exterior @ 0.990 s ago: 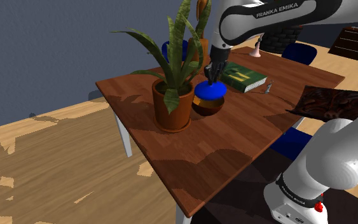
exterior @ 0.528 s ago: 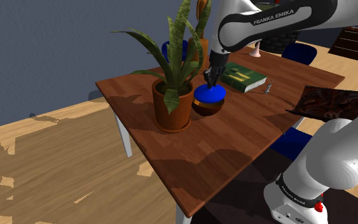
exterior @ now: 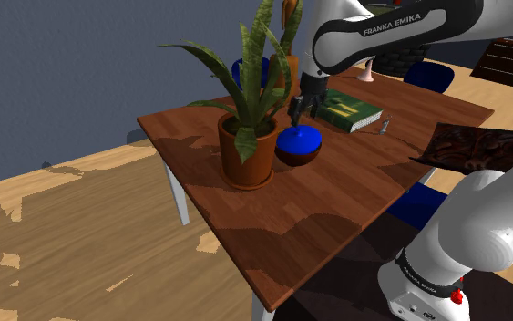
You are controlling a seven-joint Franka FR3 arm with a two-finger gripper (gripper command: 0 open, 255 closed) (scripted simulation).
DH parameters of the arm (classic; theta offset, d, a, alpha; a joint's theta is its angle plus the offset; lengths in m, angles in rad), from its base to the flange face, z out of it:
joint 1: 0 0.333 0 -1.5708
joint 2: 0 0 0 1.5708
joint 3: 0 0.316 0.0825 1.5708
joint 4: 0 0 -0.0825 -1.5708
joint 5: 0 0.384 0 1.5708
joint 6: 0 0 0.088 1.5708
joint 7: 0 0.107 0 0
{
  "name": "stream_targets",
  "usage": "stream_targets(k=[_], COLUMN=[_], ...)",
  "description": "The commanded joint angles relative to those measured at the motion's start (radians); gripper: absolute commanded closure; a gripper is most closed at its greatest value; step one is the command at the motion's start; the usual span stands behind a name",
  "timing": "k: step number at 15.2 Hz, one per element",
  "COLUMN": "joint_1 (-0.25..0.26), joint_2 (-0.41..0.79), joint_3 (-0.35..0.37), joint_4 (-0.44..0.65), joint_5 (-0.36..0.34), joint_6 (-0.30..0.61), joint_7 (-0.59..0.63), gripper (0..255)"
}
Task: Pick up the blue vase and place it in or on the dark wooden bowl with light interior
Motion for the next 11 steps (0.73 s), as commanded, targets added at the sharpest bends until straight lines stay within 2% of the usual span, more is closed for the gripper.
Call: stream_targets(k=[1,2,6,11], joint_1=[0.000,0.000,0.004,0.003], joint_2=[0.000,0.000,-0.037,-0.037], joint_3=[0.000,0.000,0.007,0.007], joint_4=[0.000,0.000,0.094,0.094], joint_5=[0.000,0.000,0.005,0.005], joint_6=[0.000,0.000,-0.131,-0.131], joint_7=[0.000,0.000,-0.001,-0.001], gripper=[0,0,0,0])
